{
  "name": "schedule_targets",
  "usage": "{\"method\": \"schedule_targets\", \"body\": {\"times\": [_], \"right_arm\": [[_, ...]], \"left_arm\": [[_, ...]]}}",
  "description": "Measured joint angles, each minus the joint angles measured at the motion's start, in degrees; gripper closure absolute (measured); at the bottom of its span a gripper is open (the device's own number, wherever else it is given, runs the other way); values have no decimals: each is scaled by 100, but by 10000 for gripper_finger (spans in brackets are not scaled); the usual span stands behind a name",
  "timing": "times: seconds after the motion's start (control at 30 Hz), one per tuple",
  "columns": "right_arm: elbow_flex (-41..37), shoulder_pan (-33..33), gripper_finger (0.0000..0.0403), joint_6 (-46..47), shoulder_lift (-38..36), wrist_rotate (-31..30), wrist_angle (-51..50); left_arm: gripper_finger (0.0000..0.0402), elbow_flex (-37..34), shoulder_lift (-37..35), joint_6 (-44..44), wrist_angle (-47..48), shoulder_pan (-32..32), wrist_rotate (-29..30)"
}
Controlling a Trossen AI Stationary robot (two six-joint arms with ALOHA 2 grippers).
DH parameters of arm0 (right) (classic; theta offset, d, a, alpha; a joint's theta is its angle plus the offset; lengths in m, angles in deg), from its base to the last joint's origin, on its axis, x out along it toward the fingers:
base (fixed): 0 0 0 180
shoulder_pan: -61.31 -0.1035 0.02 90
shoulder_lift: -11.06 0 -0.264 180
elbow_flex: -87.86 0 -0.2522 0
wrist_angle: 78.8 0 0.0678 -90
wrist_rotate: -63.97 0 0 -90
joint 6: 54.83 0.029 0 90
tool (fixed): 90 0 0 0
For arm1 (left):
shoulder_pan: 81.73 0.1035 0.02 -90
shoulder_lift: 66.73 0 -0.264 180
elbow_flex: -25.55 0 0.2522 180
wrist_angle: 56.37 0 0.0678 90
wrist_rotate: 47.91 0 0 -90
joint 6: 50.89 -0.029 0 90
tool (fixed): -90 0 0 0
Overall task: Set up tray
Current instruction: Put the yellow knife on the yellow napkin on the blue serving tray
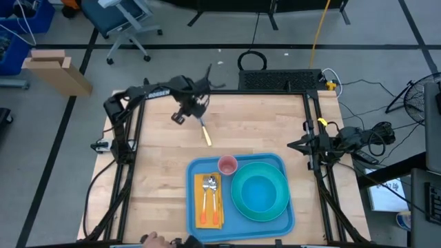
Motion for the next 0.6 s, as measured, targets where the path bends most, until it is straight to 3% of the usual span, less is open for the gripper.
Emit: {"method": "schedule_targets", "body": {"times": [0.1, 0.2, 0.33, 0.47, 0.6], "right_arm": [[0, 0, 403, -46, 0, -8, 17], [0, 0, 403, -235, 0, -13, 19], [0, 2, 403, -354, 0, -19, 35], [0, 3, 403, -400, 0, -24, 33], [0, 3, 403, -459, 0, -24, 31]], "left_arm": [[387, -198, 0, -354, -353, -327, 549], [384, -213, 0, -469, -715, -635, 502], [356, -86, -22, -424, -1179, -887, -253], [297, 9, -37, -756, -1324, -942, -1255], [221, 7, -37, -850, -1284, -890, -1385]]}}
